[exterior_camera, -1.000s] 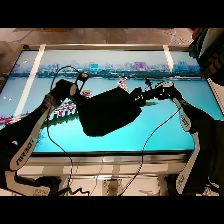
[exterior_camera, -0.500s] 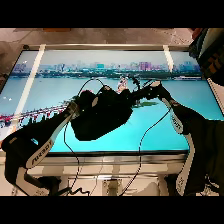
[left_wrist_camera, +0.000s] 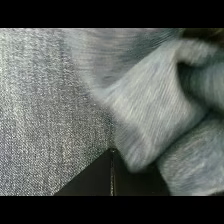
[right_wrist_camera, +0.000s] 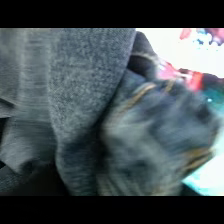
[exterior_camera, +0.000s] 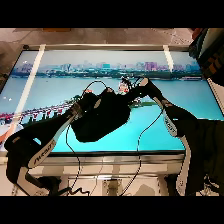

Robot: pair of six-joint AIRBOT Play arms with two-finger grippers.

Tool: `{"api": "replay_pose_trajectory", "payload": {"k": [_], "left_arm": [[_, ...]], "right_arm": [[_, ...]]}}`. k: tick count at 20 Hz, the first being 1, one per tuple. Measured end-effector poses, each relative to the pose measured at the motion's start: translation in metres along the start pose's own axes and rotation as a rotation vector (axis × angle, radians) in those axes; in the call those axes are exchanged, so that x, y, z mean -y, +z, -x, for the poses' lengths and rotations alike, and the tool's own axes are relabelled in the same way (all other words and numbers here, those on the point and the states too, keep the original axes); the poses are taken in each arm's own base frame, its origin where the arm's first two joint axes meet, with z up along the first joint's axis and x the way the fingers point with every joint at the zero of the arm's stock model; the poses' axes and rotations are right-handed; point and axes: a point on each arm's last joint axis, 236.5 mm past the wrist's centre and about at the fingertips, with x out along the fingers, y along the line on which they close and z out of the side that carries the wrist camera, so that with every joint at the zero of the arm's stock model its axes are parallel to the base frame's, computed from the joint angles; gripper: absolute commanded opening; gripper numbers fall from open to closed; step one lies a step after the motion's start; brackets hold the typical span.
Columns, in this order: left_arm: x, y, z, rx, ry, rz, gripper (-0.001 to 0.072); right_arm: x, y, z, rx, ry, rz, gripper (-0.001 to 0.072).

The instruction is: Fold the clothes and pants, and hang the long-sleeved shirts on hangers.

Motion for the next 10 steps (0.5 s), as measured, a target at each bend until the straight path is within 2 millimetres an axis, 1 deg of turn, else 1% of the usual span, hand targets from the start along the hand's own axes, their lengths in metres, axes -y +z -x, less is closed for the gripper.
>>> {"api": "replay_pose_trajectory", "payload": {"k": [3, 5, 6, 8, 10], "left_arm": [[-0.003, 0.002, 0.003, 0.007, 0.012, -0.006, 0.0018], [-0.012, 0.008, 0.017, 0.037, 0.043, -0.021, 0.0018], [-0.018, 0.012, 0.027, 0.058, 0.065, -0.03, 0.0018], [-0.033, 0.023, 0.061, 0.123, 0.119, -0.044, 0.0018], [-0.048, 0.033, 0.103, 0.201, 0.167, -0.044, 0.0018]], "right_arm": [[0.002, 0.002, 0.001, 0.005, -0.022, 0.013, 0.0032], [0.002, 0.01, 0.012, 0.028, -0.029, 0.023, 0.0031], [0.001, 0.015, 0.022, 0.049, -0.029, 0.029, 0.0031], [-0.001, 0.031, 0.056, 0.122, -0.035, 0.039, 0.0031], [-0.004, 0.046, 0.103, 0.213, -0.037, 0.045, 0.0031]]}}
